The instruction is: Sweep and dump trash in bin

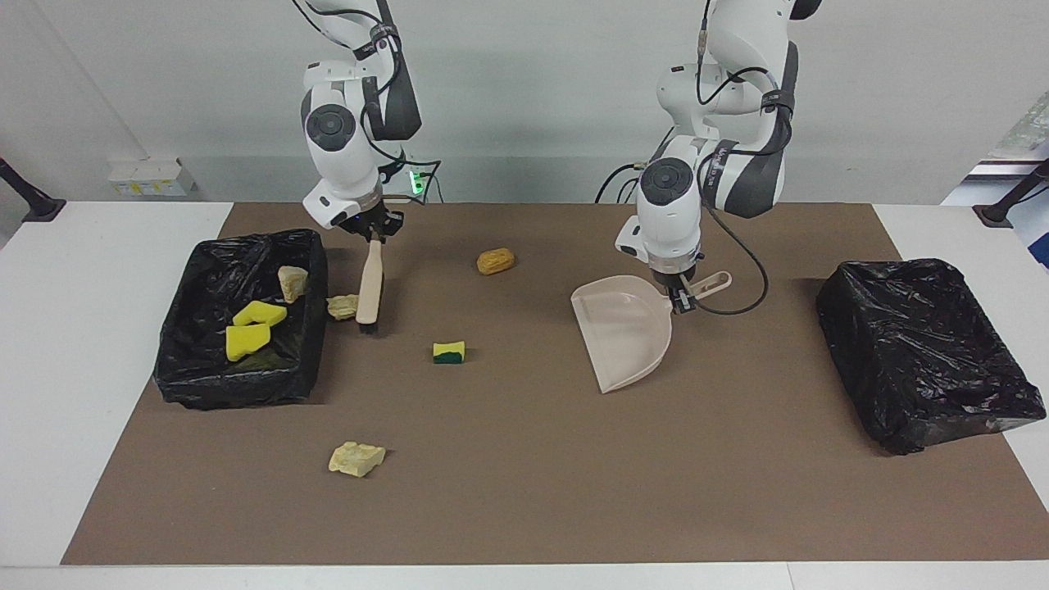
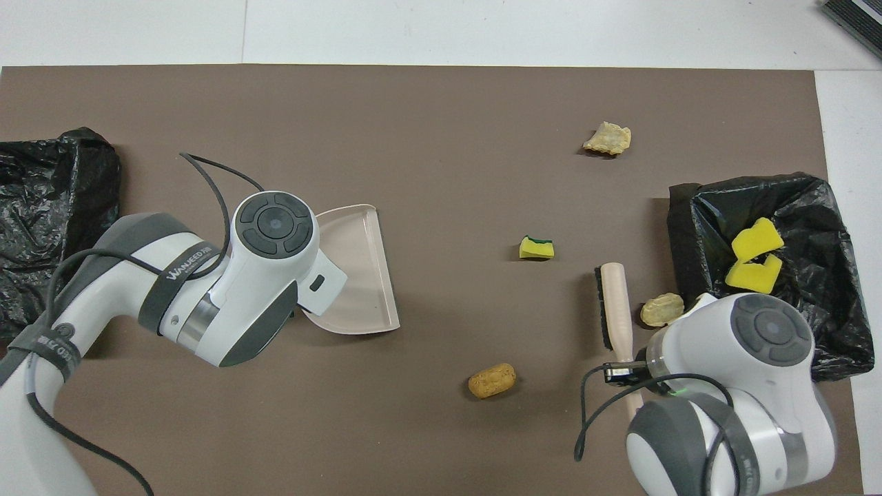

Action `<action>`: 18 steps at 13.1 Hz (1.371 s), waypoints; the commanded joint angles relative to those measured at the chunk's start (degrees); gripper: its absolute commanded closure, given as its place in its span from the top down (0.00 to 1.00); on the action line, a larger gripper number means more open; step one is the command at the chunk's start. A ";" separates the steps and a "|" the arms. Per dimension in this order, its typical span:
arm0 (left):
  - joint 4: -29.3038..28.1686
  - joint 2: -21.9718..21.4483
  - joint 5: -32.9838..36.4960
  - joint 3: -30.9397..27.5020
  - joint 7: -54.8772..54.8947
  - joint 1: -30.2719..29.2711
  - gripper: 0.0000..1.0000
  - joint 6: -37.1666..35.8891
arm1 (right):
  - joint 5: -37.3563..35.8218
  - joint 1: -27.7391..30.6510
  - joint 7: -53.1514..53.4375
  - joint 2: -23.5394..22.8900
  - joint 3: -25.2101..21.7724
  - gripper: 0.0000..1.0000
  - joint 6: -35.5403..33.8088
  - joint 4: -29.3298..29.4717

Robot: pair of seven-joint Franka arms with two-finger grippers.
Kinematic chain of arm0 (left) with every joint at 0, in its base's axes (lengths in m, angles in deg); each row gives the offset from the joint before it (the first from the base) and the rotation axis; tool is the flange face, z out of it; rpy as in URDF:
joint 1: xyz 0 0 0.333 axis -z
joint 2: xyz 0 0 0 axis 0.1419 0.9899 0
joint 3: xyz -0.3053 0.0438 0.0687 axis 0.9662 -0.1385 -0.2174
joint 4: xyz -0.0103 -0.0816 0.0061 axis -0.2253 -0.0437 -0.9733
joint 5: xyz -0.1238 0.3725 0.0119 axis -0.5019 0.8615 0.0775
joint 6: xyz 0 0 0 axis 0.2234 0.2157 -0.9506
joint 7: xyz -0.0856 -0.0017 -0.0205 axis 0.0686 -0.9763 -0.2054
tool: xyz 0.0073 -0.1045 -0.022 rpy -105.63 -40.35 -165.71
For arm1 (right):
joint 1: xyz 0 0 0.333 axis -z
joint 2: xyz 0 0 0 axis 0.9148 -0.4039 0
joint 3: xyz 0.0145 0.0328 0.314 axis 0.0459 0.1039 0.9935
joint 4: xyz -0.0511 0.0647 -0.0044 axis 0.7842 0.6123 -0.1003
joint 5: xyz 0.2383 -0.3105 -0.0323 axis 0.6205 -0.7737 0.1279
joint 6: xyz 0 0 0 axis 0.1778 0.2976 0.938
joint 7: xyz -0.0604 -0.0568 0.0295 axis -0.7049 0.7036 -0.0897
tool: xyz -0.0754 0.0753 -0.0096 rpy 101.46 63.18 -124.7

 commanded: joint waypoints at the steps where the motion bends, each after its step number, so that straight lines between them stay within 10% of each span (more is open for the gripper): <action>1: -2.59 -2.09 0.46 0.05 0.88 0.62 0.00 0.45 | -2.14 -4.13 1.69 -2.03 0.13 0.00 -2.39 4.53; 7: -3.47 -2.53 0.46 0.57 0.88 0.80 0.00 0.89 | -24.93 -1.35 3.90 2.00 0.04 0.00 -5.22 -0.19; 15: -3.91 -2.70 0.02 0.66 0.79 0.63 0.00 1.59 | -26.44 8.40 4.26 2.55 0.13 0.00 7.52 -11.72; 18: -4.09 -2.70 0.02 0.66 0.79 0.62 0.00 2.20 | -14.81 5.89 2.50 0.44 0.13 0.00 7.97 -9.37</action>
